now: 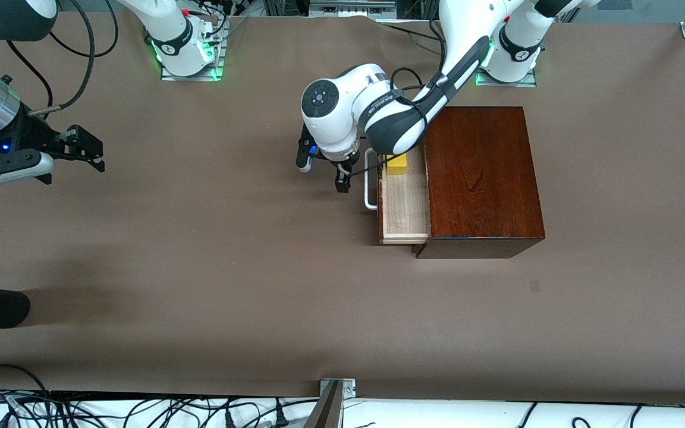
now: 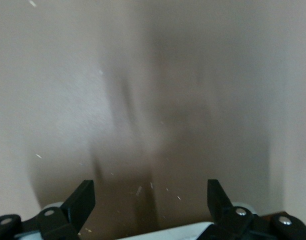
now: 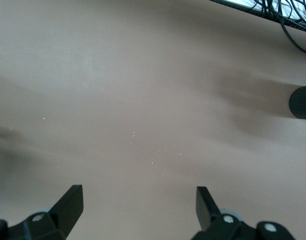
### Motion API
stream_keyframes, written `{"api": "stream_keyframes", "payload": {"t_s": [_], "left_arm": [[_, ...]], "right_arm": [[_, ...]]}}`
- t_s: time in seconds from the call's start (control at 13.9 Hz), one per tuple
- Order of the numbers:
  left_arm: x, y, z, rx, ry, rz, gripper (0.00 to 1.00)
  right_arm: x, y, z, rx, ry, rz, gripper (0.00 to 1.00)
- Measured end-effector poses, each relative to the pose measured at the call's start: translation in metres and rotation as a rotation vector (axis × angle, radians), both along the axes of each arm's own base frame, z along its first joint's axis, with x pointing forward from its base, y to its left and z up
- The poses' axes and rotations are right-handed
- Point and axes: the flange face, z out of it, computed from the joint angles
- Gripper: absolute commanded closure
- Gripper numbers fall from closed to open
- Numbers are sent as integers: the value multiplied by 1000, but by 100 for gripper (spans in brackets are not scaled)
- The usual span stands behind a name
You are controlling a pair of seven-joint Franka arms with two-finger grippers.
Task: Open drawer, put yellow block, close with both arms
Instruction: 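Push the drawer front with the left gripper into the box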
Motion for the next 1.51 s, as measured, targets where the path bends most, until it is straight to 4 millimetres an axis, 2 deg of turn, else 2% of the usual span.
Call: {"api": "stream_keyframes", "payload": {"t_s": [0.29,0.43,0.72,1.51], "left_arm": [[7,26,-7,90,75,-19,0],[18,47,-9,118,127,-48,0],[27,70,-10,151,189,-30,0],[31,85,-15,177,218,-1,0]], "right_arm": [[0,0,0,0,0,0,0],[0,0,0,0,-1,0,0],[0,0,0,0,0,1,0],[0,1,0,0,0,1,0]]}}
